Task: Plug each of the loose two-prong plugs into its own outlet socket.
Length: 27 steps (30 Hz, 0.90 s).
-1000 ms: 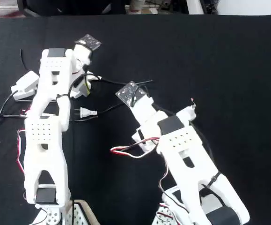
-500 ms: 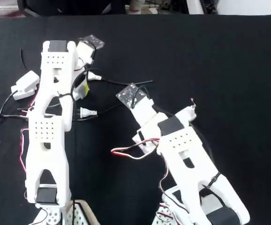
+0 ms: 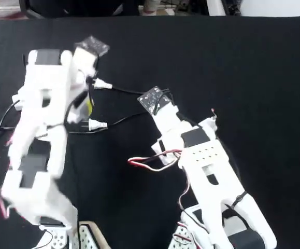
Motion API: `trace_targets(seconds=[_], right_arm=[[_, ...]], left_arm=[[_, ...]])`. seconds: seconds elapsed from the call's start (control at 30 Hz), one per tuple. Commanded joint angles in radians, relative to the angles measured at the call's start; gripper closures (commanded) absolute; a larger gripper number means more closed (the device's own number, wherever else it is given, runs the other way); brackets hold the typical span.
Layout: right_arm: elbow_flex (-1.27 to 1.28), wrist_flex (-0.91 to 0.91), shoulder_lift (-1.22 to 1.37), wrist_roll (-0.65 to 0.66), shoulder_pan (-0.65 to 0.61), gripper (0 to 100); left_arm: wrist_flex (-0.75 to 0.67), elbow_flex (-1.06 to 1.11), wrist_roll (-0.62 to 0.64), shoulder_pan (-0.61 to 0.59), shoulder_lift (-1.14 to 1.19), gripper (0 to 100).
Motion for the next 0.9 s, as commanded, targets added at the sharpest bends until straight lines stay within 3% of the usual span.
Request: trace_targets(seconds=[0.0,0.17,0.27,0.67,0.77,0.87], right_arm=[[-0.002,0.003,-0.024,-0.011,0.015,92.3],[-0.002,0.060,-0.022,-0.002,0.115,92.3],[0.005,0.025,-0.022,-0.002,0.233,92.4],[0.159,-0.285,-0.022,0.224,0.532,92.4],[0.159,-0.273,-0.024,0.269,0.571,92.4],[0.143,-0.080,-0.031,0.281,0.493,92.4]], left_arm=[[-0.170,0.453,-0.046,0.033,-0.307,90],[-0.376,0.855,-0.080,0.042,-0.620,90],[-0.407,0.995,-0.143,0.044,-0.718,88],[-0.407,1.135,-0.239,0.039,-0.752,86],[-0.407,1.159,-0.270,0.035,-0.755,86],[-0.413,1.171,-0.272,0.035,-0.755,86]])
